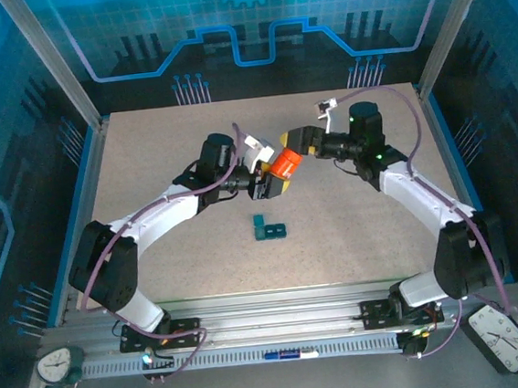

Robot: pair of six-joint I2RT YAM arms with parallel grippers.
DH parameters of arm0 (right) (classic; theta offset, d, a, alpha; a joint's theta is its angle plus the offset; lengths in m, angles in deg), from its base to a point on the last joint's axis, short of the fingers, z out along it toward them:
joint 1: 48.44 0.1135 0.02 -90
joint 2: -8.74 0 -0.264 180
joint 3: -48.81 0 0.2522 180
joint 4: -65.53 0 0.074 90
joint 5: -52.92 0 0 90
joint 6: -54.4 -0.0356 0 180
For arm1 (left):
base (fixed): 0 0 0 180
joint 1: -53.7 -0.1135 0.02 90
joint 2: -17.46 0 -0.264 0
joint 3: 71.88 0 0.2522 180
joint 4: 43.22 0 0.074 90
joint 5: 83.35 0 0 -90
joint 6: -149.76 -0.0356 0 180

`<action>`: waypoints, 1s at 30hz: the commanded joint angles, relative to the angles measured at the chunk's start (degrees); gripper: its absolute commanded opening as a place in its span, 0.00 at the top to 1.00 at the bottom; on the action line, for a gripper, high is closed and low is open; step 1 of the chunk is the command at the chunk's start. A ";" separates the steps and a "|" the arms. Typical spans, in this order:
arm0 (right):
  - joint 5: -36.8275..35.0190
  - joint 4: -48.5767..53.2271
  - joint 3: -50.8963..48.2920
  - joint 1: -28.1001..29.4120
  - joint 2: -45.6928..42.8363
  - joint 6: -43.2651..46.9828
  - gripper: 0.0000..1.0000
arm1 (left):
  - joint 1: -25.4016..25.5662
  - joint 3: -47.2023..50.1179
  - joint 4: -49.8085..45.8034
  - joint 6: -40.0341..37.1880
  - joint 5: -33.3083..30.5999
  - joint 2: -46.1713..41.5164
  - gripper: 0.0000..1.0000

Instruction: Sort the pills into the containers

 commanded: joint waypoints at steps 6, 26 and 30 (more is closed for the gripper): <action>-19.38 20.89 4.43 1.23 -5.93 -7.27 0.08 | 1.71 0.53 -0.53 -8.18 -12.63 -1.48 1.00; -17.14 15.78 4.93 5.55 0.97 -9.78 0.14 | 2.91 -1.53 -0.39 -9.74 -14.12 0.78 1.00; -16.69 14.94 4.89 5.91 1.67 -10.32 0.21 | 3.08 -1.62 -0.39 -9.79 -13.95 0.68 1.00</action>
